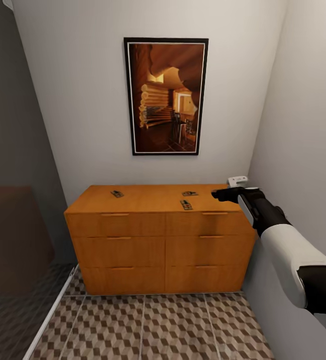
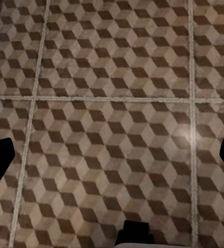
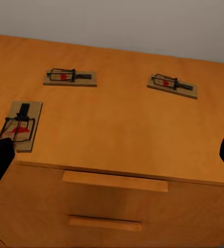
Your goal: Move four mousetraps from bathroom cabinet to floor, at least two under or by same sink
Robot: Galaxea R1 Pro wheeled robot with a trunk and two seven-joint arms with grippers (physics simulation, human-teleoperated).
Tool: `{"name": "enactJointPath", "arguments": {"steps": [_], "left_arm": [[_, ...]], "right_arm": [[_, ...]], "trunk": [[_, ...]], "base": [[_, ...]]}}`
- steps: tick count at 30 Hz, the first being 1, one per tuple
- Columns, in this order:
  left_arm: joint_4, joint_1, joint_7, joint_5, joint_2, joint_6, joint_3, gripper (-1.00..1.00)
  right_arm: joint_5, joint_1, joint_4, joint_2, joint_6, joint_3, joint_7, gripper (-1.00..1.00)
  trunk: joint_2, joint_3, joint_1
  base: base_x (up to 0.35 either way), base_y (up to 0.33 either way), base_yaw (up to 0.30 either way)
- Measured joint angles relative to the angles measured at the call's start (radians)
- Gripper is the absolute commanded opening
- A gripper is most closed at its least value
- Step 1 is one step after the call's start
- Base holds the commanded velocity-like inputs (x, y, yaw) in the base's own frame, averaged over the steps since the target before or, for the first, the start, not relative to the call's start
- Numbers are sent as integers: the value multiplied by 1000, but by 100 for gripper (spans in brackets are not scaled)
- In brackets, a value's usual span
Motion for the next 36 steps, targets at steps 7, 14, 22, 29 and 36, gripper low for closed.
{"name": "enactJointPath", "arguments": {"steps": [7,14,22,29,36], "left_arm": [[0,0,0,0,0,0,0,100],[0,0,0,0,0,0,0,100],[0,0,0,0,0,0,0,100],[0,0,0,0,0,0,0,100],[0,0,0,0,0,0,0,100]], "right_arm": [[0,0,27,14,-5,0,-1,100],[1,0,142,25,-128,0,-6,100],[3,0,194,42,-182,-2,-8,100],[3,0,221,45,-209,-2,-8,100],[2,0,231,41,-244,-4,-6,100]], "trunk": [[0,0,0],[0,0,0],[0,0,0],[0,0,0],[0,0,0]], "base": [[158,100,0],[105,115,0],[15,114,0],[1,139,0],[0,43,0]]}}
